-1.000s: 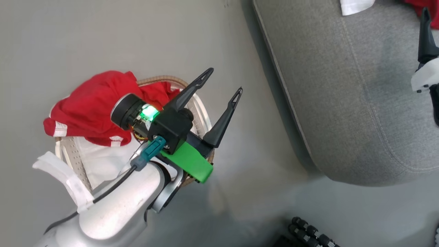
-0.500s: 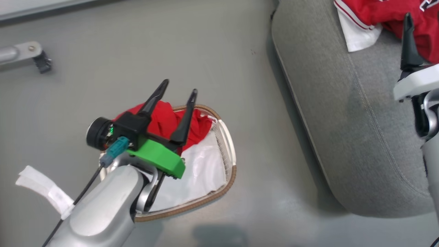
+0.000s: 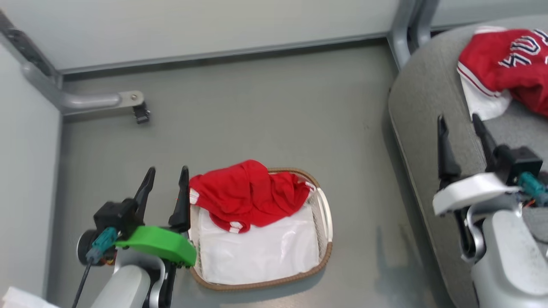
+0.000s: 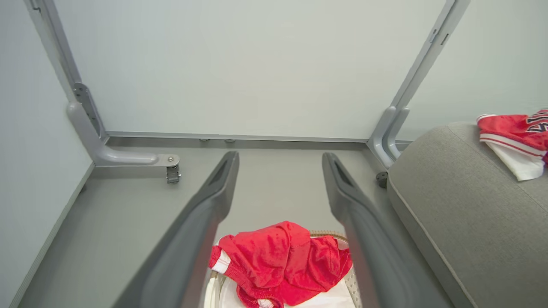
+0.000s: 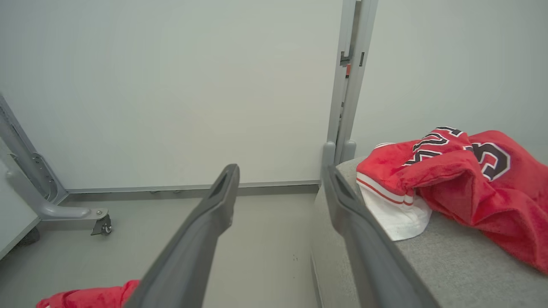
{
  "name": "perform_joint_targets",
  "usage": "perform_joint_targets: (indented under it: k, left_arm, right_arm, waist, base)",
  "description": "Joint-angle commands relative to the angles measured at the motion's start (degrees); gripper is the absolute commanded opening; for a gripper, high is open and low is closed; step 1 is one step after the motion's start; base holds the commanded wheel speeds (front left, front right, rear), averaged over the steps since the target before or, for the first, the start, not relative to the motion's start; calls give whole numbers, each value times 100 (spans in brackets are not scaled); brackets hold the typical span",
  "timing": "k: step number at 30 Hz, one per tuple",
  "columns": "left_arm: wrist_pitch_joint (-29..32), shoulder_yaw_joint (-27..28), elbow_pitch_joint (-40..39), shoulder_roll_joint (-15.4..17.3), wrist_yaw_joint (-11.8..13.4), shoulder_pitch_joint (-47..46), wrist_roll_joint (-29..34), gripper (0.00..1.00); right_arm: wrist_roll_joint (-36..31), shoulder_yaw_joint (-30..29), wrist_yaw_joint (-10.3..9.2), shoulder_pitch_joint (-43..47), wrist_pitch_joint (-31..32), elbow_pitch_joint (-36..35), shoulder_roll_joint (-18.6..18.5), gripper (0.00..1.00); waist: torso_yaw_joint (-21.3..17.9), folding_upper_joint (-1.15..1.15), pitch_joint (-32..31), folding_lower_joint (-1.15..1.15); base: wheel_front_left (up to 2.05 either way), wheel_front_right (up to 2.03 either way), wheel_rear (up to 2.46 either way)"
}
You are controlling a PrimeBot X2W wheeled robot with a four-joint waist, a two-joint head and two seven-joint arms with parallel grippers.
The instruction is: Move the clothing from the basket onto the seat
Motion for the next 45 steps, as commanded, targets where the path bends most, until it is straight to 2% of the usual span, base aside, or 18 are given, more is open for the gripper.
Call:
perform_joint_targets:
  k: [1,6,10,18,32,45]
  left_arm:
    - [0,142,-4,-54,-36,204,105,100]
    - [0,628,-22,-243,-169,743,329,100]
    - [-1,892,-76,-388,-254,1061,558,100]
    - [0,1254,-108,-697,-418,1457,951,100]
    - [-1,1645,-50,-1000,-750,1679,1277,100]
    - [-1,1771,41,-1104,-891,1572,1480,100]
  right_arm:
    - [-66,-28,-7,248,-13,-110,60,100]
    - [-143,33,-6,933,-13,-465,291,100]
    - [281,233,-6,1414,-13,-673,320,100]
    - [414,583,-7,1966,-13,-946,320,100]
    - [409,699,-7,2083,-13,-823,321,100]
    - [481,747,-6,2005,-13,-735,322,100]
  waist:
    - [525,0,-562,1]
    - [632,0,-799,1]
    - [662,0,-904,1]
    - [617,0,-1034,1]
    - [582,0,-1131,1]
    - [583,0,-1095,1]
  base:
    - [0,0,0]
    - [0,0,0]
    - [0,0,0]
    - [0,0,0]
    - [0,0,0]
    - [0,0,0]
